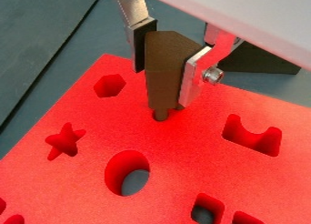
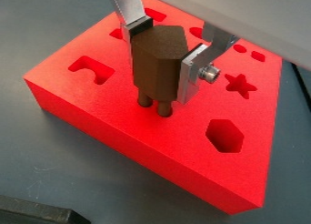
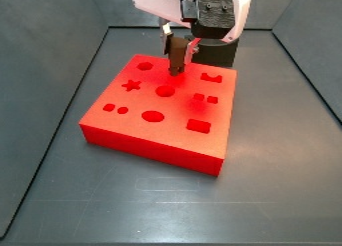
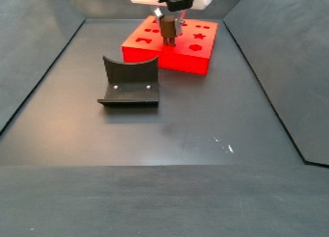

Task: Insert the 3 prong object.

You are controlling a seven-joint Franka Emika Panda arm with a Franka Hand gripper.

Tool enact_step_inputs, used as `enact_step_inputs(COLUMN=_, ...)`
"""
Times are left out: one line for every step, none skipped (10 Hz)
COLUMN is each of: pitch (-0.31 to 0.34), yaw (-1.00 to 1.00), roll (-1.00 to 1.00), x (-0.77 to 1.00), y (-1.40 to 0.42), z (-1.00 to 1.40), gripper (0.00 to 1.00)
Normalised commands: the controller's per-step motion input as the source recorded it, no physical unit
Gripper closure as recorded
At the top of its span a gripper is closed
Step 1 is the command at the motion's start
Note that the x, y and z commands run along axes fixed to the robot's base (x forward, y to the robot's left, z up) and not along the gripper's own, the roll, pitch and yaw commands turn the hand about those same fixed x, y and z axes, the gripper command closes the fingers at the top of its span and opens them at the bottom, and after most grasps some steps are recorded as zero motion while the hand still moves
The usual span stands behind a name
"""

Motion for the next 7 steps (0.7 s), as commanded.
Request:
enact_step_inputs(pitch=-0.396, yaw=0.00, roll=0.00, x=-0.04, y=0.00, z=-0.45, gripper=1.00)
enact_step_inputs(pitch=-0.403, yaw=0.00, roll=0.00, x=-0.03, y=0.00, z=-0.45, gripper=1.00)
enact_step_inputs(pitch=-0.399, yaw=0.00, roll=0.00, x=-0.03, y=0.00, z=-0.45, gripper=1.00)
enact_step_inputs(pitch=-0.370, yaw=0.00, roll=0.01, x=-0.07, y=0.00, z=-0.50, gripper=1.00)
enact_step_inputs(pitch=-0.050, yaw=0.00, roll=-0.01, x=0.00, y=0.01, z=-0.11, gripper=1.00)
enact_step_inputs(pitch=0.000, yaw=0.00, roll=0.00, x=0.00, y=0.00, z=-0.06, gripper=1.00)
enact_step_inputs(pitch=0.000, yaw=0.00, roll=0.00, x=0.00, y=0.00, z=0.00, gripper=1.00)
